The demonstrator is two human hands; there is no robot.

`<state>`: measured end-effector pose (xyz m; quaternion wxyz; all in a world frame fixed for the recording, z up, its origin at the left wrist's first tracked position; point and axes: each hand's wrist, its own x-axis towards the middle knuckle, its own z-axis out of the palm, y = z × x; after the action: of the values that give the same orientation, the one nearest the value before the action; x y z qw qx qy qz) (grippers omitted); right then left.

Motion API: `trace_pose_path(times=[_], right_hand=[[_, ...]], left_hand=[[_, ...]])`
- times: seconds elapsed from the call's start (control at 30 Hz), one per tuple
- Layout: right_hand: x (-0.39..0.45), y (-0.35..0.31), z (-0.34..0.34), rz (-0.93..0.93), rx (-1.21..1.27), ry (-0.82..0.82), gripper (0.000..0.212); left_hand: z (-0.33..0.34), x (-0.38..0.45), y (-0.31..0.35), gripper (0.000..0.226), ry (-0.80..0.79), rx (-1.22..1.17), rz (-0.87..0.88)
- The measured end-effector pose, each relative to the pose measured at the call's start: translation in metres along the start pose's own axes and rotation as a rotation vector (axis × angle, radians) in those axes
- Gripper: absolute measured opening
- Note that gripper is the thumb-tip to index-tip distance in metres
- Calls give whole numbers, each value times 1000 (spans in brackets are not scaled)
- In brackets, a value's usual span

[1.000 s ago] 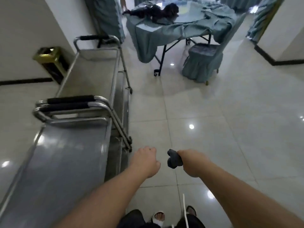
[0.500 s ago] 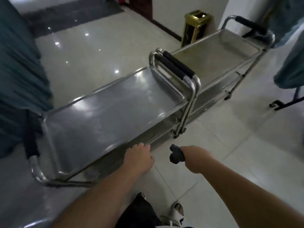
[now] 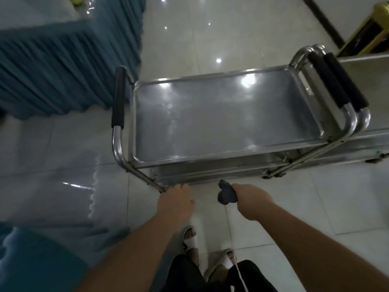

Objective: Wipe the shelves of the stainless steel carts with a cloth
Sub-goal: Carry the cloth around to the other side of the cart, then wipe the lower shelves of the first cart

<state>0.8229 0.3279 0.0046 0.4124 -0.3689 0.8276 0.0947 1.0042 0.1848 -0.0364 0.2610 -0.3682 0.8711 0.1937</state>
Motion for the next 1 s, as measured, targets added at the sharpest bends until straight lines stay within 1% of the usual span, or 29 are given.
trace_pose_path(times=[0.07,0.2,0.27,0.37,0.43,0.53,0.6,0.67,0.8,0.83,0.93,1.0], right_hand=[[13,-7,7,-51,-44,17,42],[44,-24,17,-129,-100,-28,42],[63,-32,23,-197,-118,-27,45],[94,-43,35,-281,-144,-42,48],[116,-52,43,-321,-143,-48,50],[146,-68,57,-358,-109,-69,57],[168,-74,71,-361,-94,-64,56],[194,-80,84,-372,-95,-37,48],[239,-104,100,-458,-103,-47,20],[251,-109,103,-480,-113,-26,15],[292,-116,116,-474,-98,128,31],[316,-122,120,-551,-71,232,43]], left_hand=[[9,0,-12,42,-20,-42,-53],[24,-2,-36,54,-42,-123,-184],[30,-1,-46,50,-33,-156,-246],[46,4,-60,37,-15,-257,-339],[59,10,-70,33,-7,-326,-392],[83,25,-90,43,2,-380,-443],[101,41,-105,52,22,-435,-478],[118,60,-120,56,57,-510,-507],[154,105,-153,58,134,-595,-536],[163,117,-162,58,156,-614,-545],[186,154,-186,58,270,-637,-586],[199,175,-200,64,416,-729,-601]])
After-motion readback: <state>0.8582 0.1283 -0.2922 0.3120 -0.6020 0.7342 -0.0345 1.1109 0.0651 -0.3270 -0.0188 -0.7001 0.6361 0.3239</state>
